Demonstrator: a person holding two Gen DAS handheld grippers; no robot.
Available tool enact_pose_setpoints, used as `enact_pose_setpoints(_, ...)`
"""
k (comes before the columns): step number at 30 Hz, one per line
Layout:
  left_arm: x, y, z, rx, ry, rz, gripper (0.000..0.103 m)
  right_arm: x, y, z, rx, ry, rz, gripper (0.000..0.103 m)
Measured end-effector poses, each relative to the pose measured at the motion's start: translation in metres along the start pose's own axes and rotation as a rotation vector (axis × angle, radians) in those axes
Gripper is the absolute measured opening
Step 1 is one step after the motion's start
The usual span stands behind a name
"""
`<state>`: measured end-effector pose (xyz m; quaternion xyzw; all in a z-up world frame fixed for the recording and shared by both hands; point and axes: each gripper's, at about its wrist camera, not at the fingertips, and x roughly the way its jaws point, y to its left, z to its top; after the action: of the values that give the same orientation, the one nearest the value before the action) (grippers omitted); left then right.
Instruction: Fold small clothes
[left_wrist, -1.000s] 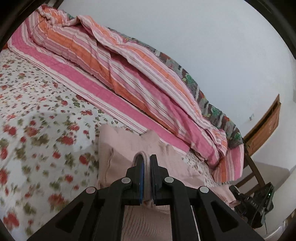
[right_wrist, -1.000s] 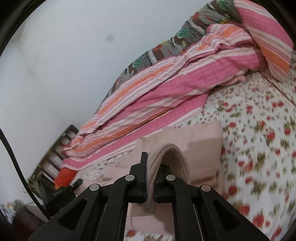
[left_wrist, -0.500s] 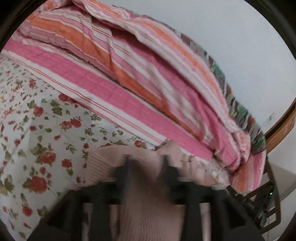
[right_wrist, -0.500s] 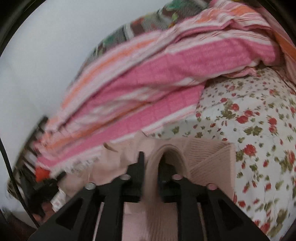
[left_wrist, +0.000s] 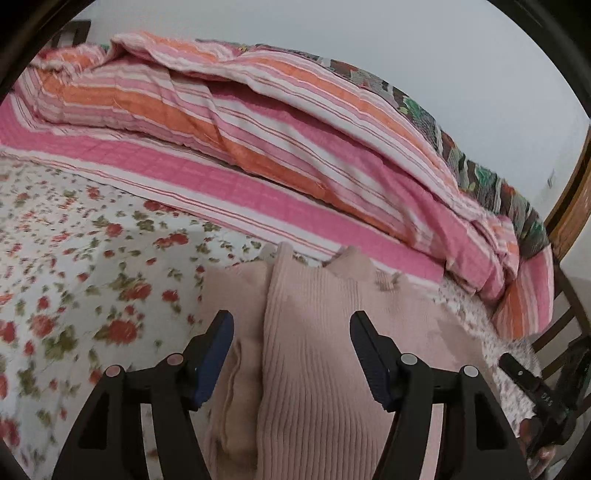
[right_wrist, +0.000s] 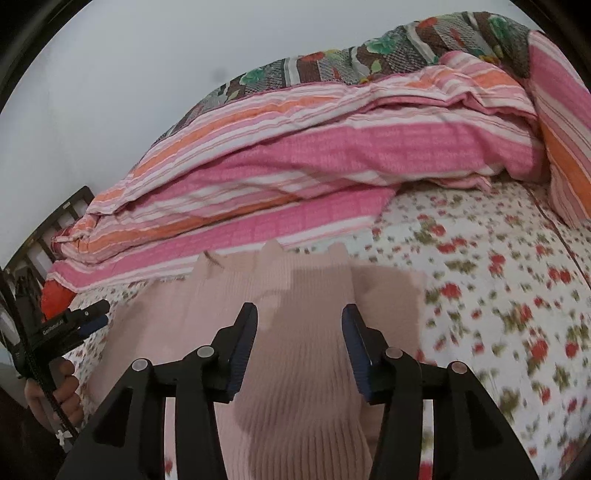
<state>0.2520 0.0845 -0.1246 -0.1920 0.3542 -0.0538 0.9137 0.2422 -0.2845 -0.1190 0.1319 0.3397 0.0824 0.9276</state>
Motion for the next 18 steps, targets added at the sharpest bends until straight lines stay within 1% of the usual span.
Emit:
enact_pose_setpoints(3,-0.012,-0.009,-0.012,0.036,-0.005,0.024,0.063,-0.013,-0.003,-0.013,0.004,0.016,0.0,0.05)
enact_pose_setpoints(8,-0.03,-0.021,-0.035,0.098,-0.001,0.068,0.064,-0.03,-0.007,-0.037,0.017,0.048,0.019,0.051)
enact_pose_setpoints(10,-0.038,-0.022,-0.047,0.12,0.004,0.085,0.067,-0.035,-0.007,-0.045,0.013,0.066,0.016,0.051)
enact_pose_setpoints(12,-0.046,-0.02,-0.06,0.124,0.009,0.063,0.069,-0.042,-0.009,-0.054,0.0,0.083,0.013,0.051)
enact_pose_setpoints(15,-0.056,-0.01,-0.082,0.089,0.037,0.0,0.071,-0.053,-0.015,-0.068,0.002,0.088,0.013,0.058)
enact_pose_setpoints(16,-0.059,-0.006,-0.09,0.073,0.052,-0.022,0.071,-0.055,-0.018,-0.074,0.011,0.098,0.016,0.058)
enact_pose_setpoints(18,-0.065,0.002,-0.102,0.049,0.055,-0.042,0.072,-0.055,-0.024,-0.083,0.031,0.123,0.019,0.058)
